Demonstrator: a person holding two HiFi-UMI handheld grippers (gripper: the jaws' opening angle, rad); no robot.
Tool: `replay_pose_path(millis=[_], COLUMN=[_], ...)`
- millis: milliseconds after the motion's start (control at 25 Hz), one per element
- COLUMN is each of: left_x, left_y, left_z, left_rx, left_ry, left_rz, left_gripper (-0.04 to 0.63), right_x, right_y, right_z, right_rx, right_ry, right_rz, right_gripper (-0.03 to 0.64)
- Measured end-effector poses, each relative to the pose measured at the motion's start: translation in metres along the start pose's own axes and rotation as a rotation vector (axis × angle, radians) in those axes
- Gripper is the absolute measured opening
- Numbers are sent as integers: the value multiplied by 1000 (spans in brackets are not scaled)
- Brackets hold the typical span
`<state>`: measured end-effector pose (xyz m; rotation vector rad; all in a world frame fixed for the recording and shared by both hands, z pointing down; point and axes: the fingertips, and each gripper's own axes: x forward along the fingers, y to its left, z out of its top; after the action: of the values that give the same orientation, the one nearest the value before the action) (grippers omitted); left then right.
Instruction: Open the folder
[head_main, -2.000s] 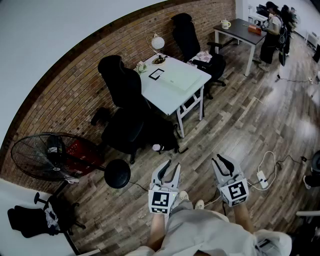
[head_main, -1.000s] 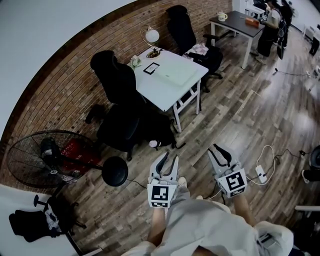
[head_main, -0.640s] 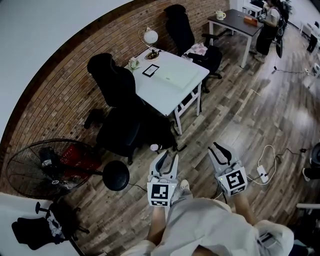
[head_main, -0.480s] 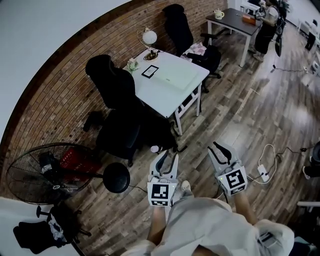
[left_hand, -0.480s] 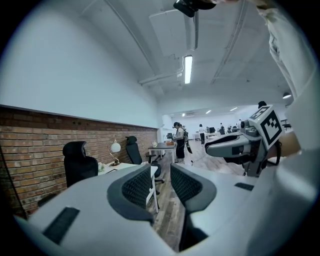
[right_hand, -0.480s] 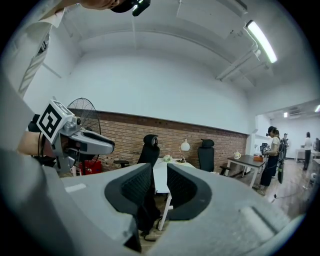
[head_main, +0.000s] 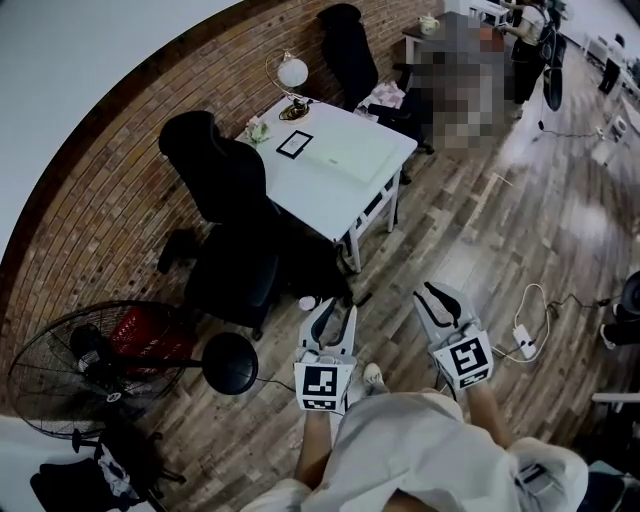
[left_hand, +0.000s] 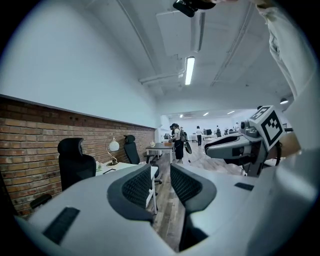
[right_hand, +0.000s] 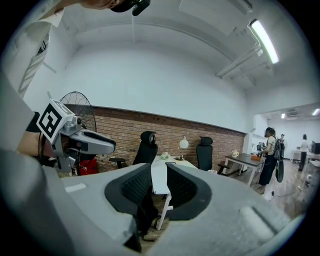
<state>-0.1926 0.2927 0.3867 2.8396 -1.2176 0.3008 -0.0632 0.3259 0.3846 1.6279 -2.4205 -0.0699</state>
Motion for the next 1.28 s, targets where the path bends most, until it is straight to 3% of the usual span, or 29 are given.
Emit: replay_pose_path(millis=[600, 1000, 1280], left_x=[36, 64, 92], left_y=[46, 48, 54], left_z=[9, 11, 14], left_rx=[1, 9, 11], left_ry=[-23, -33, -24], left_rz=[-51, -79, -69], left_gripper=[121, 121, 121], right_x=[48, 58, 77], right_y=[-9, -31, -55], right_z=[7, 0, -1], right_rx=[3, 23, -2], right_ry=[10, 25, 13], right_rz=[-59, -102, -85], right_gripper=[86, 86, 86])
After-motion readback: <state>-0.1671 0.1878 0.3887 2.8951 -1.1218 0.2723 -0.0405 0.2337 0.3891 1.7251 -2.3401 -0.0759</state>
